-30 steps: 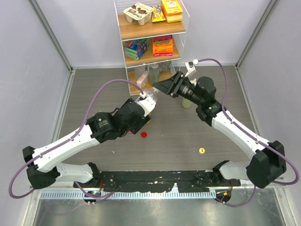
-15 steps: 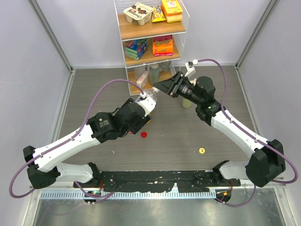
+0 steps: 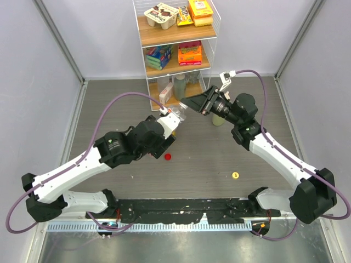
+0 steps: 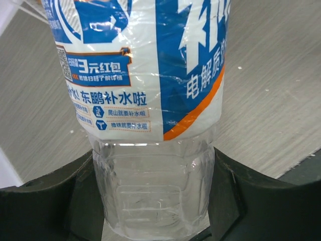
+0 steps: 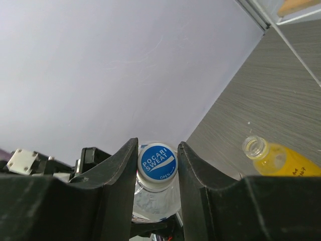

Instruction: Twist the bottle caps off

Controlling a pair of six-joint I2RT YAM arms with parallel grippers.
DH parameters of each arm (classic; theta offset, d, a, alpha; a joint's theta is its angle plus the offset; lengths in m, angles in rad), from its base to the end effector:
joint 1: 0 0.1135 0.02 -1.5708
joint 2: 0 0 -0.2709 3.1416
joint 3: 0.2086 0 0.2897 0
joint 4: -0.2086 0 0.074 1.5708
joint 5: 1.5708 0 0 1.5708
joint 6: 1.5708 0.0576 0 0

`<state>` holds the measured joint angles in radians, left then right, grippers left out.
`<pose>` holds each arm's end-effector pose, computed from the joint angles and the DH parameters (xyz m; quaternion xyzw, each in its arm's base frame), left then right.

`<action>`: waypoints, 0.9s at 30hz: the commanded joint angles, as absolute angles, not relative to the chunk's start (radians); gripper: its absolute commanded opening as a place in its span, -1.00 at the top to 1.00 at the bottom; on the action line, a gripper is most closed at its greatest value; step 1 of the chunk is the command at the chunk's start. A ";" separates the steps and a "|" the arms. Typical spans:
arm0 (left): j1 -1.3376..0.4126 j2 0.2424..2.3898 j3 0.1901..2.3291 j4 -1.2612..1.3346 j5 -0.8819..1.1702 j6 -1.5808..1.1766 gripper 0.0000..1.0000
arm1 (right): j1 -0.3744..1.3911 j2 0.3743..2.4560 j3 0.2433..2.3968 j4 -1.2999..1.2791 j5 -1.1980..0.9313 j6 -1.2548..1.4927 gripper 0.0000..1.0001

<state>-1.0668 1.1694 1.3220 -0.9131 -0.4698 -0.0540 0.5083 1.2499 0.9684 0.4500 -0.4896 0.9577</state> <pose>0.1561 -0.2291 0.3788 0.3533 0.8261 -0.0226 0.4384 0.2896 0.1923 0.3704 -0.0411 0.6514 0.6122 0.4463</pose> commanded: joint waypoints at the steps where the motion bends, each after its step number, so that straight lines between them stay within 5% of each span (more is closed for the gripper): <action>1: -1.069 1.129 1.356 -0.874 -0.332 -0.089 1.00 | 0.519 1.166 0.954 0.621 -0.630 0.924 0.96; 27: -1.071 0.913 1.206 -0.445 0.552 -0.245 1.00 | 0.522 0.971 0.851 1.104 -1.002 0.957 0.97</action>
<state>-1.0714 0.9268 1.2125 -0.6968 0.3080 -0.2020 0.5068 0.9936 0.8627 0.9230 -0.8871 0.9207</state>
